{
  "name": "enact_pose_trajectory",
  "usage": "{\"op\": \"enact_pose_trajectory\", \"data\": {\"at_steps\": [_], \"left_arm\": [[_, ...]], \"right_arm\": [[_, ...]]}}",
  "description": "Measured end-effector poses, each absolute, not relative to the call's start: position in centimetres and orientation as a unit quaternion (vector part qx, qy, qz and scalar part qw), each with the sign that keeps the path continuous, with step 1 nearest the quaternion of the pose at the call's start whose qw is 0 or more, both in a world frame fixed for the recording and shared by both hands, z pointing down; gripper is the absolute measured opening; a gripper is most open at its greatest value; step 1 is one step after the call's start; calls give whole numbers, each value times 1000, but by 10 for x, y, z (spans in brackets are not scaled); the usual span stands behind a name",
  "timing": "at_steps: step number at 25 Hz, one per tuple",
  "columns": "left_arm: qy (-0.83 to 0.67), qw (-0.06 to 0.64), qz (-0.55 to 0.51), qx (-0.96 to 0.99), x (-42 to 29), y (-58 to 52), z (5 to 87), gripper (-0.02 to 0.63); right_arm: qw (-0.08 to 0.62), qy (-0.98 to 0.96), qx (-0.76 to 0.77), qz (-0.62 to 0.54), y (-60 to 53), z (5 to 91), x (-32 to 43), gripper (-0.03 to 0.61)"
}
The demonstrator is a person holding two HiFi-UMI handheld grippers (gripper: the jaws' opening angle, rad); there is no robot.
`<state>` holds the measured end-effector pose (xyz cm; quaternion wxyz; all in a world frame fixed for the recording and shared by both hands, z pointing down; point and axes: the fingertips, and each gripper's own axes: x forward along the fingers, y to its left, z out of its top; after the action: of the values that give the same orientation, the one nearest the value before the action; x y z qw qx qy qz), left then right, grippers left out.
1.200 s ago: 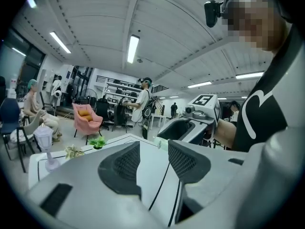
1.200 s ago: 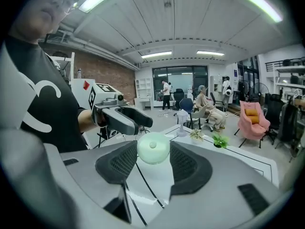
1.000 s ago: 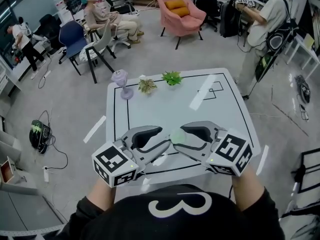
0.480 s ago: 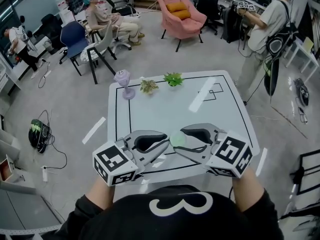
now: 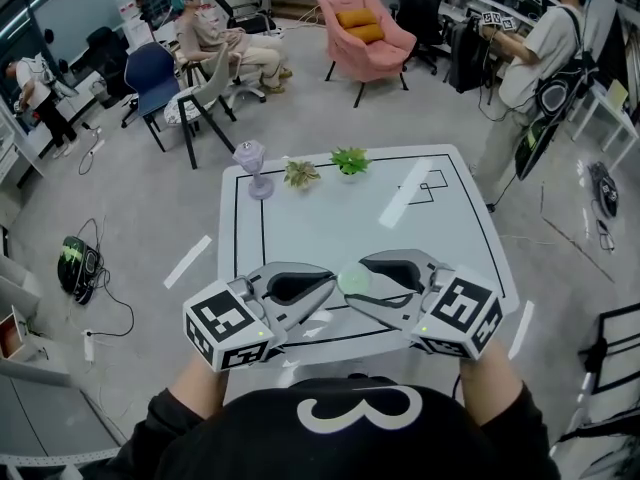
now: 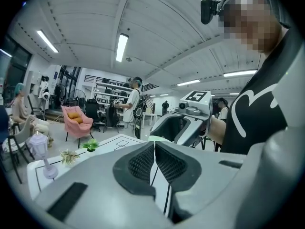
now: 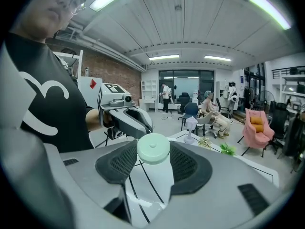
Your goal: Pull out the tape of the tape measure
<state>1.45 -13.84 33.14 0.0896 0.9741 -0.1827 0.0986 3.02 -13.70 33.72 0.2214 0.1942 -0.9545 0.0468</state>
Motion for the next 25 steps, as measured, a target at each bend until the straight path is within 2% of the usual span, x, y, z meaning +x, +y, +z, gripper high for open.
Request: {"op": "enact_pose_trajectory", "data": {"at_steps": [12,25], "left_arm": [[-221,77,130,963,11,-135,339,11],[-284,122,116,944,-6,-151,345,11]], "right_arm": [[216,-953,204,53,-133,346,26,218],[230,-936,260,54,-147,358,58,218]]}}
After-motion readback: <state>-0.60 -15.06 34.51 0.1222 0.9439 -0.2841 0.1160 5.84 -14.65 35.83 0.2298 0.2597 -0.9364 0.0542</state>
